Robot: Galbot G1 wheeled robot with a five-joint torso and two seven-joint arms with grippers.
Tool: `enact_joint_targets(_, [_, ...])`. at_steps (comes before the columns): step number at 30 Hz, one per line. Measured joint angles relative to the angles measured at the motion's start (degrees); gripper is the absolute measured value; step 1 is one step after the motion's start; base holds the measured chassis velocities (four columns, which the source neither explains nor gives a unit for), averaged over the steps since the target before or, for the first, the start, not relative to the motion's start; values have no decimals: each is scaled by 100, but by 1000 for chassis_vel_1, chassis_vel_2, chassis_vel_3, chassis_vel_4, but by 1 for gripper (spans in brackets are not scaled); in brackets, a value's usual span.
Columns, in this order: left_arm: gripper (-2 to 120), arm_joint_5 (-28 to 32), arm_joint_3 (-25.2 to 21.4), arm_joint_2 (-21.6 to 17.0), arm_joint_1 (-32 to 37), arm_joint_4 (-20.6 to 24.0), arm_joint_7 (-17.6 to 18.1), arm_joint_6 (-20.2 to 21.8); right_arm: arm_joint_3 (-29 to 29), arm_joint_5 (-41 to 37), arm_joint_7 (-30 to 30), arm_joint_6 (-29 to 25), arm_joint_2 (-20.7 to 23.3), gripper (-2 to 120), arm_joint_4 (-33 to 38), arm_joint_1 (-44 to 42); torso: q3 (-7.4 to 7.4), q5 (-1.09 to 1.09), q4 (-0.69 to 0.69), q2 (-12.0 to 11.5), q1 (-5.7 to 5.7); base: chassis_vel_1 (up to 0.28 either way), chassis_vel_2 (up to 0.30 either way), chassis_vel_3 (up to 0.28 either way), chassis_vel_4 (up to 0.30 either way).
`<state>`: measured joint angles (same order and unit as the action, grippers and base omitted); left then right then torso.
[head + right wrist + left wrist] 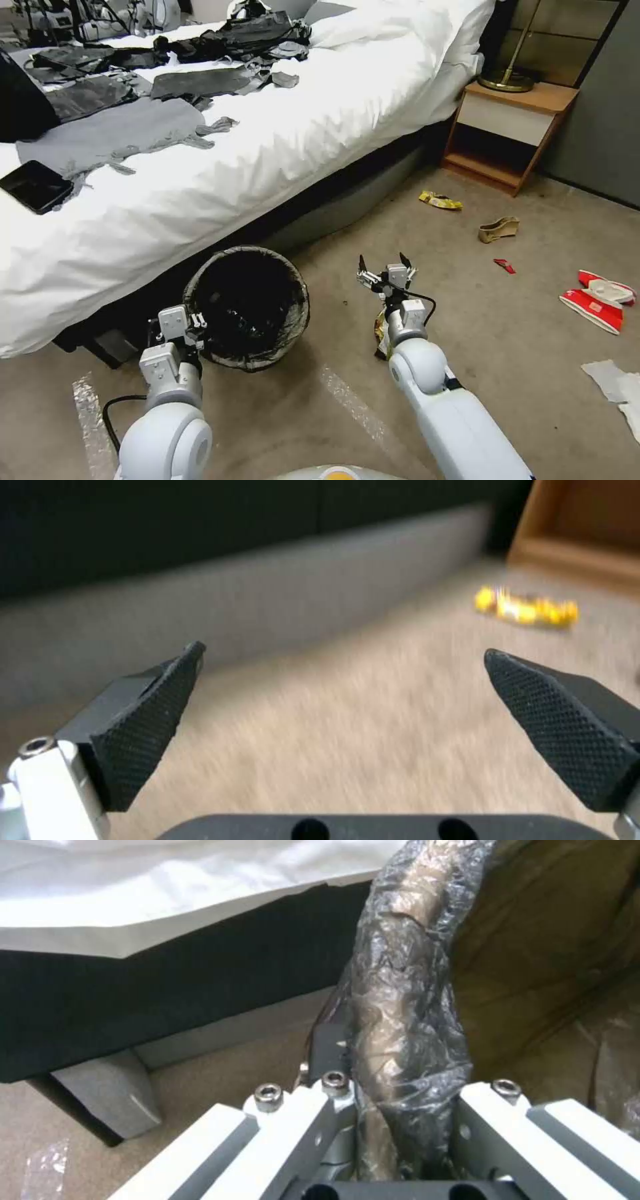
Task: Pick up the trash bin, then pick up the garbage from the floor and place it into the trash bin.
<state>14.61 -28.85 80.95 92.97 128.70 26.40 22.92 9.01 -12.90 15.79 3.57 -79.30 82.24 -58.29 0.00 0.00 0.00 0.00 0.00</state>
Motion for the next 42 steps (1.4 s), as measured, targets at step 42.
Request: enact_joint_targets(42, [0, -208, 104, 39, 145, 36, -40, -83, 229, -104, -701, 241, -437, 71, -3311, 758, -1, 0, 1, 0, 0, 0, 0, 0, 0])
